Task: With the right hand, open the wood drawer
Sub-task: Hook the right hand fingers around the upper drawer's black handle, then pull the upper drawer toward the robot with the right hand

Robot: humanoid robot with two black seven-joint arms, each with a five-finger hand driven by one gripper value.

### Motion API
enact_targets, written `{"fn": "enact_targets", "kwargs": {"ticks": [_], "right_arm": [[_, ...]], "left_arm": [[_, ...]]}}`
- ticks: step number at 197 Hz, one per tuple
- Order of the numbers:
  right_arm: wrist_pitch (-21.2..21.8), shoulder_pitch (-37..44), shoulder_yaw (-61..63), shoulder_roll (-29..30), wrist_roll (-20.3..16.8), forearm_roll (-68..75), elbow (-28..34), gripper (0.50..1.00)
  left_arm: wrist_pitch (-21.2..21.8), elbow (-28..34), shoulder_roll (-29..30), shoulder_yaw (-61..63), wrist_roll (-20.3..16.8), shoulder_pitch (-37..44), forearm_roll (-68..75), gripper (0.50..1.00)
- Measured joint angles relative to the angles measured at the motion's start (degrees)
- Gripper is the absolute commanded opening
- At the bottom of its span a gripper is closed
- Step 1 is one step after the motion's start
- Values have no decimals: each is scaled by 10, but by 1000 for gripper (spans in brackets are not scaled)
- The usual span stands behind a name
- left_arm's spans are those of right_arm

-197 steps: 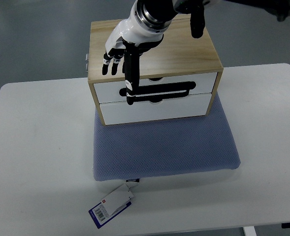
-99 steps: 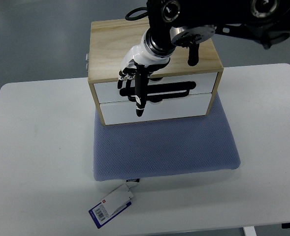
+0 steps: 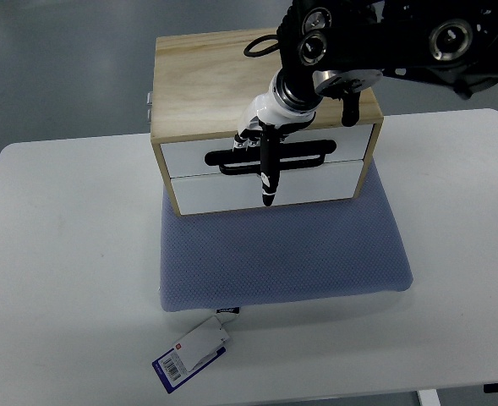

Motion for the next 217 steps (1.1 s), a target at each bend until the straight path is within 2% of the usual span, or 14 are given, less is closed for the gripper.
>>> {"fn": "enact_targets", "kwargs": {"ticks": [102,217], "right_arm": [[2,-28,-3,-8,0,-18,-6,944],[57,-43,7,-14,0,-7,-2,944]], "left_arm": [[0,1,0,1,0,0,0,1000],[0,4,0,0,0,0,0,1000]]}}
